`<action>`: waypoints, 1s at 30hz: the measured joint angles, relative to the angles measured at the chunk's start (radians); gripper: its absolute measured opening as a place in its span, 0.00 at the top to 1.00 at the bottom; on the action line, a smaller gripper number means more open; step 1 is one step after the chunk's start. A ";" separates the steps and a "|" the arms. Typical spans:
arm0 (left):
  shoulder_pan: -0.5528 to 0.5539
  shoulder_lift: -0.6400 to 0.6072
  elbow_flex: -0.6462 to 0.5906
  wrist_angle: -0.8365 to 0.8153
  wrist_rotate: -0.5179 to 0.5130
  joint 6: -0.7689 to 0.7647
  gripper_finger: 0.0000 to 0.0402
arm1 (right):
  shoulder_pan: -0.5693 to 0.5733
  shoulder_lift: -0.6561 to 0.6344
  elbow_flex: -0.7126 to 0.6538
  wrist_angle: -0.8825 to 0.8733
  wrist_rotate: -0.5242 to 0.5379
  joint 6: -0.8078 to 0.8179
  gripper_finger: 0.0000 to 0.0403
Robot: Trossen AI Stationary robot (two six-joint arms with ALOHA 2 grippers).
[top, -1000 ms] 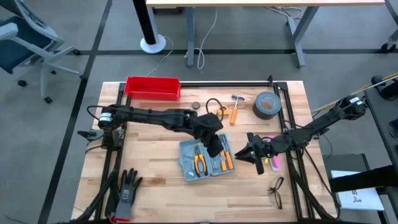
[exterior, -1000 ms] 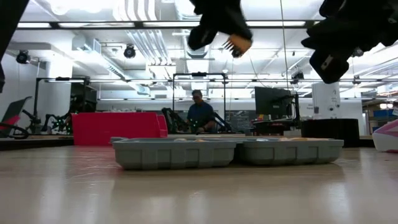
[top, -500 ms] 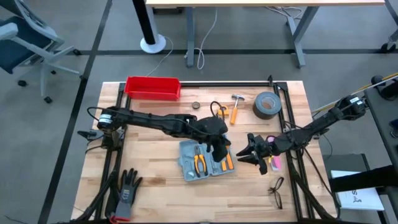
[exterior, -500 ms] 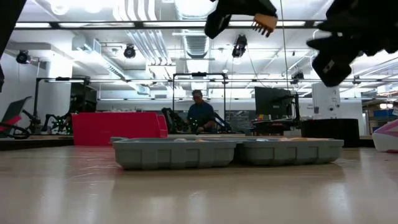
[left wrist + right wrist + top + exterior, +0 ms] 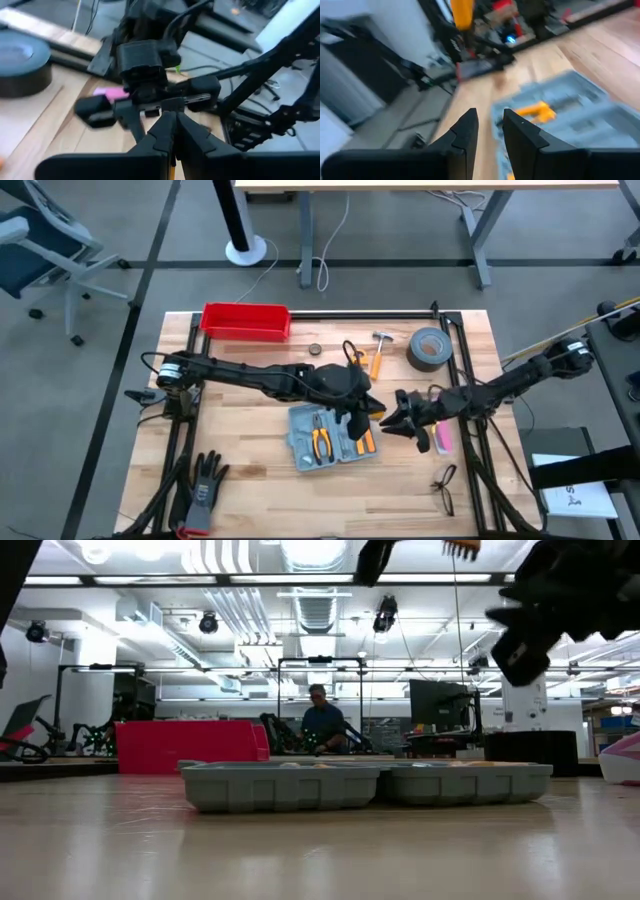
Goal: Prefit tool cases
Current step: Put the hex keys into the gray toolbox
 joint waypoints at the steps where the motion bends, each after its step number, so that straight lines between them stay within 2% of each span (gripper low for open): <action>1: 0.000 0.000 0.000 0.020 0.007 0.009 0.98 | -0.009 0.000 0.000 0.029 -0.026 -0.003 0.82; 8: -0.002 0.000 0.000 0.133 0.065 0.066 0.98 | -0.039 -0.001 -0.004 0.201 -0.152 0.020 0.79; 15: -0.004 -0.001 0.000 0.268 0.162 0.152 0.98 | -0.040 0.000 0.000 0.350 -0.213 0.093 0.74; 20: -0.004 -0.009 0.000 0.326 0.199 0.187 0.98 | -0.040 0.000 0.019 0.436 -0.267 0.169 0.74; 25: -0.004 -0.014 0.002 0.417 0.269 0.227 0.98 | -0.040 -0.001 0.064 0.457 -0.324 0.228 0.76; 30: -0.003 -0.014 0.002 0.497 0.328 0.258 0.98 | -0.039 0.002 0.115 0.457 -0.335 0.238 0.77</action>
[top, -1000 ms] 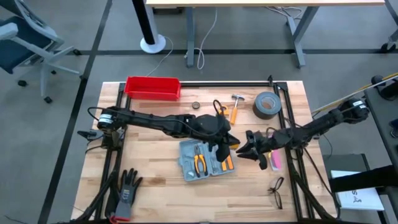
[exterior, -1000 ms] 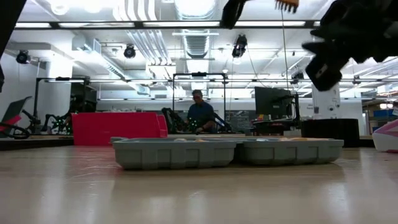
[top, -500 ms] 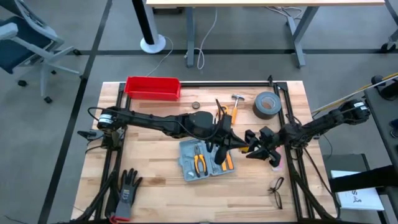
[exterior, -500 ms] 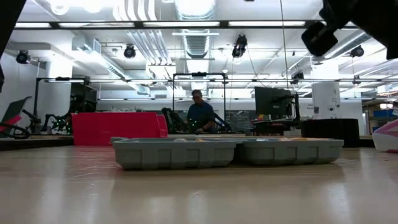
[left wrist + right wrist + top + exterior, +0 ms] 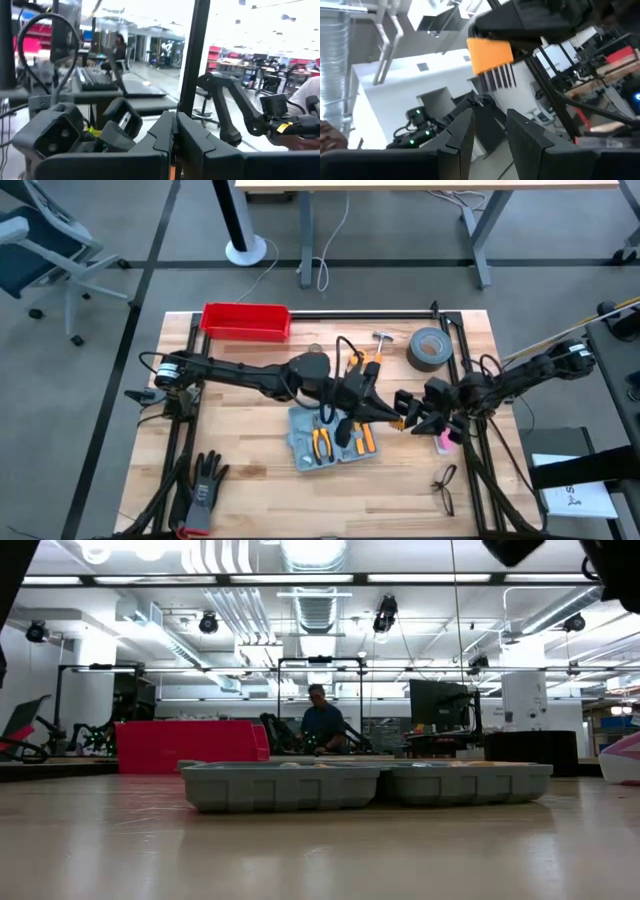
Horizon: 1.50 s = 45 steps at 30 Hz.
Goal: Prefit tool cases
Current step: Put the hex keys into the gray toolbox
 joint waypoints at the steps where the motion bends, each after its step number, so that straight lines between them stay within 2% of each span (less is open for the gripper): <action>1: 0.000 0.000 0.000 0.010 0.003 0.004 0.98 | 0.000 0.000 0.011 0.000 0.000 0.001 0.77; 10: 0.000 0.000 0.030 0.073 0.079 0.048 0.98 | 0.002 0.003 0.080 -0.017 0.000 0.041 0.72; 18: -0.001 -0.002 0.072 0.071 0.098 0.101 0.98 | 0.038 0.143 0.190 -0.017 0.027 0.061 0.73; 24: -0.014 -0.002 0.072 0.099 0.106 0.146 0.98 | 0.044 0.229 0.259 0.098 0.020 0.031 0.72; 31: -0.028 -0.002 0.074 0.191 0.183 0.184 0.98 | 0.044 0.301 0.297 0.224 -0.018 0.075 0.68; 41: -0.029 -0.002 0.127 0.140 0.293 0.172 0.98 | 0.057 0.371 0.403 0.231 -0.105 0.140 0.67; 45: -0.030 -0.002 0.152 0.049 0.268 0.153 0.98 | 0.054 0.367 0.407 0.176 -0.104 0.138 0.69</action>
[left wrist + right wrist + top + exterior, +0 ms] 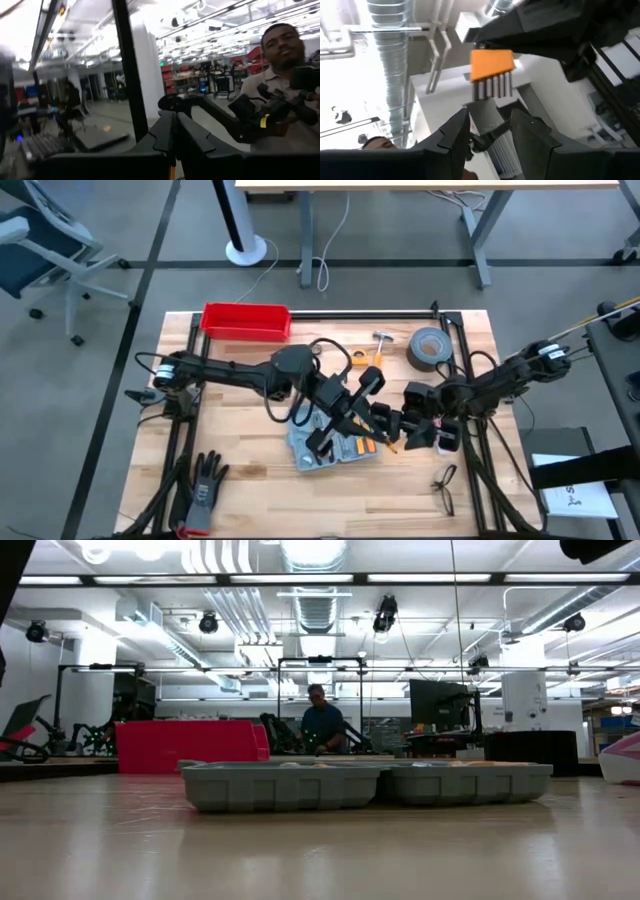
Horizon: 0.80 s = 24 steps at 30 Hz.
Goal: Prefit tool cases
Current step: Put the hex keys into the gray toolbox
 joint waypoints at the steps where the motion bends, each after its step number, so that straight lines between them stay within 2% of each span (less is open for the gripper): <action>1: 0.000 0.000 0.001 -0.012 -0.007 -0.008 0.98 | 0.000 -0.001 -0.001 -0.006 0.000 0.001 0.70; 9: 0.002 0.000 -0.001 -0.033 -0.021 -0.057 0.98 | -0.020 -0.002 -0.020 -0.003 0.015 -0.010 0.73; 16: 0.004 0.000 -0.007 -0.088 -0.111 -0.058 0.98 | -0.064 -0.010 -0.066 -0.005 -0.009 0.004 0.71; 19: 0.004 0.000 -0.015 -0.128 -0.168 -0.059 0.98 | -0.088 -0.051 -0.121 -0.005 -0.027 -0.003 0.70; 24: 0.005 0.000 -0.031 -0.126 -0.208 -0.062 0.98 | -0.126 -0.171 -0.246 -0.054 -0.019 -0.057 0.72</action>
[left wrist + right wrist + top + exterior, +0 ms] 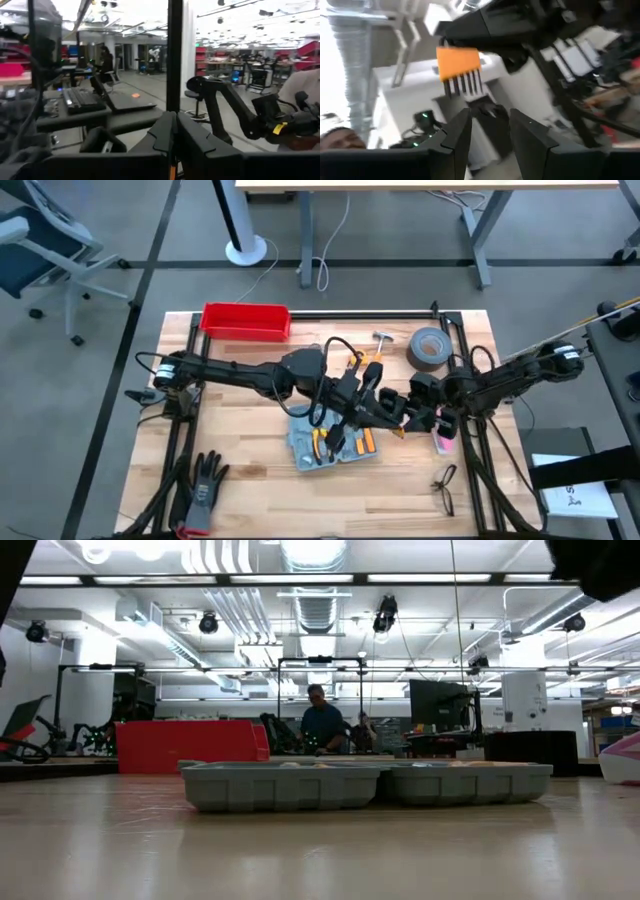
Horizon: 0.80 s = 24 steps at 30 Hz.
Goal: Prefit tool cases
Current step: Put the hex keys into the gray toolbox
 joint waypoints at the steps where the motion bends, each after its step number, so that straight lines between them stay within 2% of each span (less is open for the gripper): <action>1: 0.000 0.000 -0.002 -0.003 -0.010 -0.001 0.98 | -0.001 -0.031 -0.021 -0.037 0.006 -0.017 0.72; 8: 0.007 0.000 -0.004 -0.107 -0.145 -0.026 0.98 | 0.006 -0.239 -0.084 -0.438 0.167 -0.189 0.72; 13: 0.014 0.000 -0.006 -0.198 -0.272 -0.068 0.98 | 0.027 -0.328 -0.064 -0.633 0.243 -0.280 0.70; 19: 0.015 0.000 -0.006 -0.249 -0.386 -0.111 0.98 | 0.043 -0.357 -0.033 -0.792 0.309 -0.352 0.72; 24: 0.015 0.000 -0.006 -0.286 -0.456 -0.170 0.98 | 0.051 -0.356 -0.031 -0.815 0.363 -0.400 0.73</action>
